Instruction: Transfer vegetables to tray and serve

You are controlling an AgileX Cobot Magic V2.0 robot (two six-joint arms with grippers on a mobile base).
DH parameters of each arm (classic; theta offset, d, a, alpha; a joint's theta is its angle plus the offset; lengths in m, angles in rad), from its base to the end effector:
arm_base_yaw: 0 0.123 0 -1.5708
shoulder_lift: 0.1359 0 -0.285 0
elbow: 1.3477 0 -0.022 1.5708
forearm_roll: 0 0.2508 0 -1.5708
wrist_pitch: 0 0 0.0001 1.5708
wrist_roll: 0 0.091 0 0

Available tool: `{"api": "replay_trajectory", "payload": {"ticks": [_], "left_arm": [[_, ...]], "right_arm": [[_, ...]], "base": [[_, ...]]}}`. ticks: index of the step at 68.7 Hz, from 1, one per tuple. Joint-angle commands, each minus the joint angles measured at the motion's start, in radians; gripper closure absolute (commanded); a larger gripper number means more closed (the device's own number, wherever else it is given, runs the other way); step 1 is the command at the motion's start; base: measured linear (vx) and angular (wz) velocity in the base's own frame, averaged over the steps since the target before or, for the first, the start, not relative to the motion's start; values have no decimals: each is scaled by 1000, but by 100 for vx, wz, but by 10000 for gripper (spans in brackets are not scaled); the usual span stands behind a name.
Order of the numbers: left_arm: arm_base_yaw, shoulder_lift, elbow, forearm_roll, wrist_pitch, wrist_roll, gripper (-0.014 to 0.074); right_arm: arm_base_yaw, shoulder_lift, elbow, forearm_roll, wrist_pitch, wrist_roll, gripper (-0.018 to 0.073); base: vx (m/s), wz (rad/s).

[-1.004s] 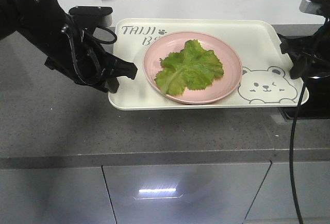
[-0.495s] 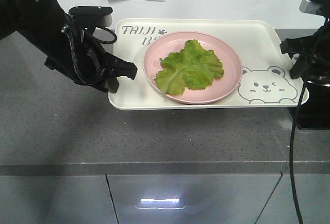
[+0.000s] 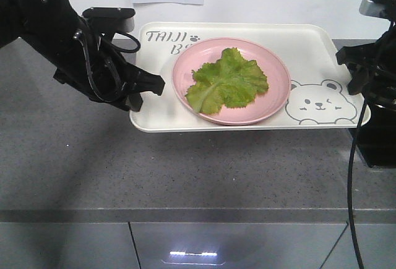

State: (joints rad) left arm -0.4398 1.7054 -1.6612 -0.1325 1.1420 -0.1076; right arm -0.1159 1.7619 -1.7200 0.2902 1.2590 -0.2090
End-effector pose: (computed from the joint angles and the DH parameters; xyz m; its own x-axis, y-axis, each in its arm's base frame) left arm 0.3274 -0.1662 0.3500 -0.8706 0.2316 -0.4341 0.3356 0.9247 -0.1797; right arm 0.3730 -0.0185 0.3446 -0.9213 -0.0064 -0.3887 -0.0953 0.9731 0.2098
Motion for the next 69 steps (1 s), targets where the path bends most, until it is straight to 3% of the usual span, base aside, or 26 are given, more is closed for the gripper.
{"api": "replay_trajectory", "payload": {"ticks": [1,69], "left_arm": [[-20,-55,-29,-68,-70,35,602],[-20,-55,-29,-68,-70,35,602]], "right_arm": [[5,-54,-29,85,24,-5,565],[5,-54,-29,85,24,-5,565]], "base": [[7,2],[7,-1]]}}
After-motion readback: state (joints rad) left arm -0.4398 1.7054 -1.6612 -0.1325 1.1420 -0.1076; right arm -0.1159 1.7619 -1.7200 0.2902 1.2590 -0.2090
